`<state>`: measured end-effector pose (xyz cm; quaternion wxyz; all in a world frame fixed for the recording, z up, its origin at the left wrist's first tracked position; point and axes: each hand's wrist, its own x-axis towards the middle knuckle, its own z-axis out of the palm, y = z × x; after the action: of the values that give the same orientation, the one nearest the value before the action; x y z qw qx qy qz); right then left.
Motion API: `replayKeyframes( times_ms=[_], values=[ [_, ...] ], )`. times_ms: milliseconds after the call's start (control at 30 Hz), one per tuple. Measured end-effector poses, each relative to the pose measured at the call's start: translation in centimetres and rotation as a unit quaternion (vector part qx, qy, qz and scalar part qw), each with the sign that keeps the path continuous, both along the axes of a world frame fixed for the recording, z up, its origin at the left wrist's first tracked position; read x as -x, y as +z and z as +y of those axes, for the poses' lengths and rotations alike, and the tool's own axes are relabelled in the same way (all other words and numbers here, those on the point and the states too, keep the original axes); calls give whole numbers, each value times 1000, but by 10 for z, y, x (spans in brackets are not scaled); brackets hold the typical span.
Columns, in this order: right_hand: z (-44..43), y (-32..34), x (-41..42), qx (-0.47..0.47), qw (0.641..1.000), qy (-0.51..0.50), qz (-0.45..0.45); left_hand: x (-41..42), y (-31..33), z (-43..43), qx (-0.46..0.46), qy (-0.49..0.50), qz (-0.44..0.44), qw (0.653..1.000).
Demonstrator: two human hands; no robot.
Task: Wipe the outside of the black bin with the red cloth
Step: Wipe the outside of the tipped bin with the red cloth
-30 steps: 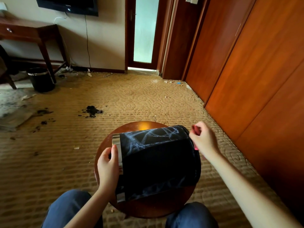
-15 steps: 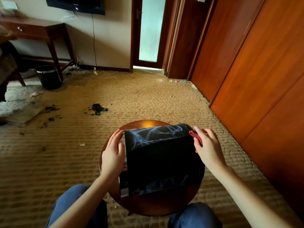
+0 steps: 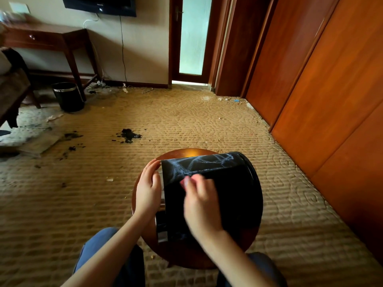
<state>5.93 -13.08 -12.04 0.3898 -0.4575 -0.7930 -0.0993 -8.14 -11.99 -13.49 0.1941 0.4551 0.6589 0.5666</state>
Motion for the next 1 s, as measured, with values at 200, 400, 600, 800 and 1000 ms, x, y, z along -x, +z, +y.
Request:
replayKeyframes(
  times_ms=[200, 400, 600, 800, 1000],
  values=[
    [1, 3, 3, -15, 994, 63, -91, 3, 3, 1, -3, -12, -10, 1000],
    [59, 16, -108, 42, 990, -132, -40, 1, -1, 1, 0, 2, -21, 1000],
    [24, 15, -12, 4, 998, -62, -21, 2, 0, 3, 3, 1, -14, 1000],
    [-5, 17, 19, 8, 995, 81, -52, 2, -4, -1, -20, -7, -9, 1000],
    [36, 25, -89, 33, 998, -34, -52, 1, -2, -1, -10, -3, -21, 1000]
  ],
)
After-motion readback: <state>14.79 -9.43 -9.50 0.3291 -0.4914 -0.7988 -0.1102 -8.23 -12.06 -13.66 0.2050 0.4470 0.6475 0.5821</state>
